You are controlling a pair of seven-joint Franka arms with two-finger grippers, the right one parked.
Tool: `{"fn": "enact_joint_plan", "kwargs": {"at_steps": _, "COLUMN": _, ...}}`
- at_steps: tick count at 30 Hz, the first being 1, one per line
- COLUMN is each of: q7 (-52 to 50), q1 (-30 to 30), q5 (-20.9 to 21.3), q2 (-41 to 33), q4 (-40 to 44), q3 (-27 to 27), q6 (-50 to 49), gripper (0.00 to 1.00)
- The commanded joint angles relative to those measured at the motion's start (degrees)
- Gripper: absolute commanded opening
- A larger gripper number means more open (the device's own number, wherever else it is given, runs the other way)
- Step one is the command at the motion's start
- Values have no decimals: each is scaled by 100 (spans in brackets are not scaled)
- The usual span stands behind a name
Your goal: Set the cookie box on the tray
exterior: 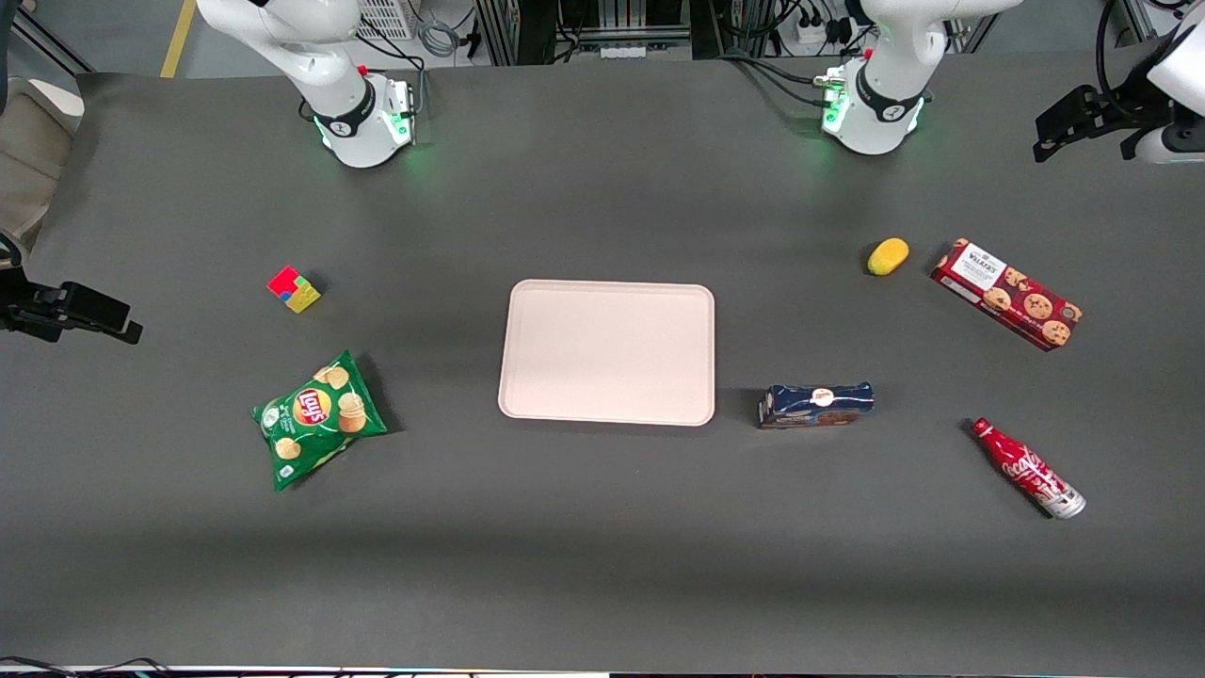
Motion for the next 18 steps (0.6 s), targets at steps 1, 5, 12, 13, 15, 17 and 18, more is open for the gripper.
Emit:
{"fn": "enact_joint_plan", "kwargs": {"at_steps": 1, "q7": -1239, "q1": -46, "q5": -154, "q2": 6, "q4": 762, "q3": -168, "q6": -747, "gripper": 100}}
{"fn": "enact_joint_plan", "kwargs": {"at_steps": 5, "q7": -2758, "q1": -46, "q5": -444, "q2": 32, "q4": 947, "q3": -309, "q6": -1055, "gripper": 100}}
{"fn": "enact_joint_plan", "kwargs": {"at_steps": 12, "q7": -4877, "q1": -37, "q5": -813, "q2": 269, "q4": 948, "q3": -827, "q6": -898, "gripper": 100}}
{"fn": "enact_joint_plan", "kwargs": {"at_steps": 13, "q7": -5194, "q1": -37, "q5": -822, "q2": 339, "q4": 939, "q3": -915, "q6": -793, "gripper": 100}}
{"fn": "enact_joint_plan", "kwargs": {"at_steps": 15, "q7": -5861, "q1": -46, "q5": -848, "q2": 532, "q4": 904, "q3": -1029, "q6": -512, "gripper": 100}}
{"fn": "enact_joint_plan", "kwargs": {"at_steps": 17, "q7": -6407, "q1": -46, "q5": -857, "q2": 769, "q4": 843, "q3": -1187, "q6": -213, "gripper": 100}}
{"fn": "enact_joint_plan", "kwargs": {"at_steps": 18, "q7": -6636, "q1": -46, "q5": -857, "q2": 883, "q4": 799, "q3": -1258, "q6": -29, "gripper": 100}}
